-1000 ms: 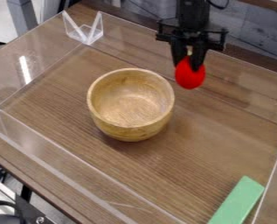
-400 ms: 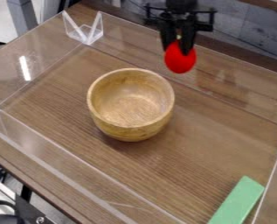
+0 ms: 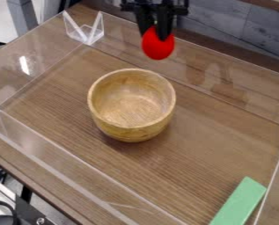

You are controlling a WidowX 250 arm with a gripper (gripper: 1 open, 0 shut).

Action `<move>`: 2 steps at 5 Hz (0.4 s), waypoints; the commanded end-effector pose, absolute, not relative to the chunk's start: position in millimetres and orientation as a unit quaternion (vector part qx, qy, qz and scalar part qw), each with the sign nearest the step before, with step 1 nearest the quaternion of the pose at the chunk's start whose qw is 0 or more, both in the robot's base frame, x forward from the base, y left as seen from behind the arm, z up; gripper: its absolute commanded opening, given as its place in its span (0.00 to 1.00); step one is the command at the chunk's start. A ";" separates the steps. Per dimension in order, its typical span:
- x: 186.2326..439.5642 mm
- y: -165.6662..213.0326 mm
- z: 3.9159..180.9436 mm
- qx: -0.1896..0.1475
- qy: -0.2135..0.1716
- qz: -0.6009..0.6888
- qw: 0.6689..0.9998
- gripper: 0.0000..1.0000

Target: Move the red fruit to the left

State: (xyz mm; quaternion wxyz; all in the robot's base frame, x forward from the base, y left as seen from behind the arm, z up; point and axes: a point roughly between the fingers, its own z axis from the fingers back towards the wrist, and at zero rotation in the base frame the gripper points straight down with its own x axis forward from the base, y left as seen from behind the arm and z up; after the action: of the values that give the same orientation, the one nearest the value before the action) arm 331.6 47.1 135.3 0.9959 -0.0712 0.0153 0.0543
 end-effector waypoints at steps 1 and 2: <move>322.5 63.3 148.4 -0.054 -0.018 0.057 0.997 0.00; 327.8 79.7 143.6 -0.046 -0.014 0.056 0.997 0.00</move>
State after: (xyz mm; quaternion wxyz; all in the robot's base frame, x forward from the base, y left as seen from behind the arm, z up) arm 322.8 75.7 125.3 0.9965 -0.0546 0.0172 0.0603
